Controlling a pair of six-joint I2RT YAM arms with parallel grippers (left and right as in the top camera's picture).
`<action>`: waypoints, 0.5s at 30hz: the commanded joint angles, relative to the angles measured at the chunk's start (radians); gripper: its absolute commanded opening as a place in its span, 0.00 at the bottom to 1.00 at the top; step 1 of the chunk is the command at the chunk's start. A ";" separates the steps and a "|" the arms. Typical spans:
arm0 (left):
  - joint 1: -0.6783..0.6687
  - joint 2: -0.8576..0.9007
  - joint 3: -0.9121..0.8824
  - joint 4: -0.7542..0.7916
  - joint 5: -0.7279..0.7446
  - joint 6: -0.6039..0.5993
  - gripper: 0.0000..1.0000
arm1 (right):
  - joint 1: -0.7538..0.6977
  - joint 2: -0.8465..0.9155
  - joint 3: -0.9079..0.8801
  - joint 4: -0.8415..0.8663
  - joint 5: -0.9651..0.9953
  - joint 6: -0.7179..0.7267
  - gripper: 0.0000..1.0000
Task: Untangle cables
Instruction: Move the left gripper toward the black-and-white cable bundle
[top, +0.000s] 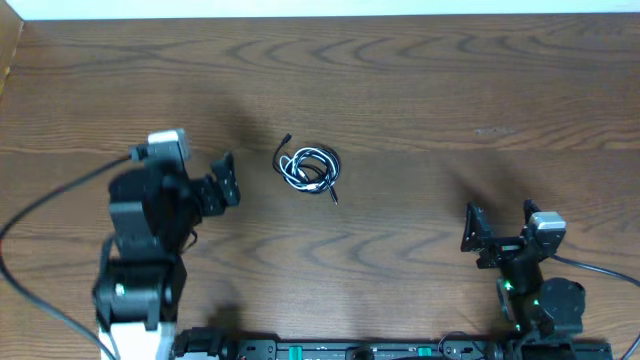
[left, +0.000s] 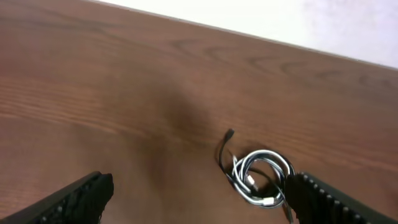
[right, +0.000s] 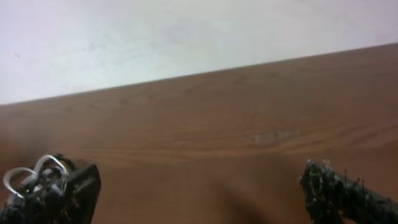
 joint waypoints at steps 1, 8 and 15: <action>0.000 0.073 0.113 -0.055 0.013 0.011 0.93 | -0.007 0.063 0.132 -0.010 -0.048 0.038 0.99; 0.000 0.090 0.138 -0.061 0.211 -0.052 0.93 | -0.007 0.332 0.431 -0.089 -0.222 0.038 0.99; 0.000 0.090 0.138 -0.158 0.394 -0.052 0.94 | -0.008 0.621 0.730 -0.236 -0.388 -0.010 0.99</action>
